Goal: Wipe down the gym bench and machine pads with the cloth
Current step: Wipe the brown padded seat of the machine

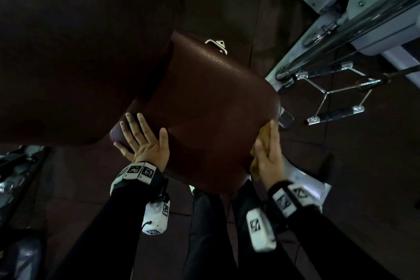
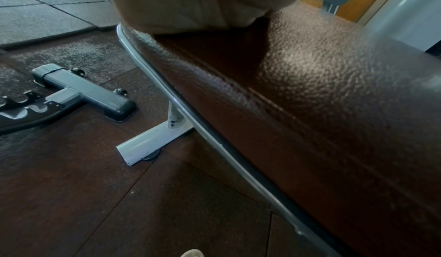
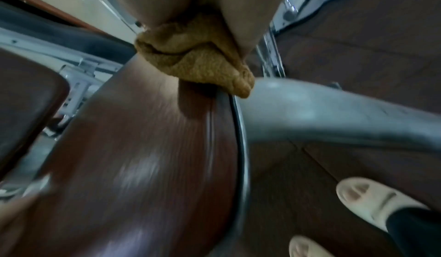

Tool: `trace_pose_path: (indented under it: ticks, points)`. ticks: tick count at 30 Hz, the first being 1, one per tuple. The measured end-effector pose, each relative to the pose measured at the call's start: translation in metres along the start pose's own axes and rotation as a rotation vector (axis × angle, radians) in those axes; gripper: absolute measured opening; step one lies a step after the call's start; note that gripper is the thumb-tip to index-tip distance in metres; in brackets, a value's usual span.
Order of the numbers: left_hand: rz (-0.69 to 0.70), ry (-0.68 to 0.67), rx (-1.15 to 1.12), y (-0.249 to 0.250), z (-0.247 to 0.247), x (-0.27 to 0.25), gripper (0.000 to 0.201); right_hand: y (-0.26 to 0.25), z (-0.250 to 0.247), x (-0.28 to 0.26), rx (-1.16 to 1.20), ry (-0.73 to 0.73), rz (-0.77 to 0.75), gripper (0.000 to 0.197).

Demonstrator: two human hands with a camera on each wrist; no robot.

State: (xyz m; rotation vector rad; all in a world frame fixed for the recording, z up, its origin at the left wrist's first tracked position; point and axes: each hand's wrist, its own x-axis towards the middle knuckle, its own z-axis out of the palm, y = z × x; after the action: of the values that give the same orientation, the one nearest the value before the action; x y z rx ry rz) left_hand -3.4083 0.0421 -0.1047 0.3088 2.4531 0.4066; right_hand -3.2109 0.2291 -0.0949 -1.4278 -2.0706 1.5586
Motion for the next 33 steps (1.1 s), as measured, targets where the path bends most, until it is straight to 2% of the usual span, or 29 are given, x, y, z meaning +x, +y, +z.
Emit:
trace_pose_path:
  ticks: [3, 5, 12, 15, 22, 26, 28, 33]
  points:
    - [0.016, 0.005, -0.008, -0.001, 0.000, 0.000, 0.064, 0.009, 0.019, -0.046, -0.012, -0.070, 0.060, 0.063]
    - [0.013, 0.005, -0.002, -0.001, 0.000, 0.001, 0.065, 0.010, 0.022, -0.051, -0.028, -0.065, 0.064, 0.065]
    - [0.024, 0.044, 0.009, 0.000, 0.002, 0.000, 0.069, 0.004, 0.009, -0.004, -0.014, 0.074, -0.011, 0.058]
    - [0.026, 0.054, 0.004, 0.000, 0.002, 0.000, 0.069, 0.004, 0.008, -0.001, -0.019, 0.081, -0.022, 0.058]
    - [0.036, 0.092, 0.010, -0.002, 0.005, 0.002, 0.068, 0.022, 0.023, -0.057, -0.059, -0.084, 0.007, 0.057]
    - [0.031, 0.105, 0.006, -0.004, 0.006, 0.003, 0.068, 0.021, 0.007, -0.055, -0.084, -0.146, 0.001, 0.061]
    - [0.027, 0.108, 0.002, -0.003, 0.007, 0.003, 0.067, 0.017, -0.003, -0.051, -0.121, -0.147, -0.052, 0.061]
    - [0.018, 0.139, 0.012, -0.003, 0.009, 0.003, 0.068, -0.016, -0.013, -0.030, -0.300, -0.153, -0.336, 0.058]
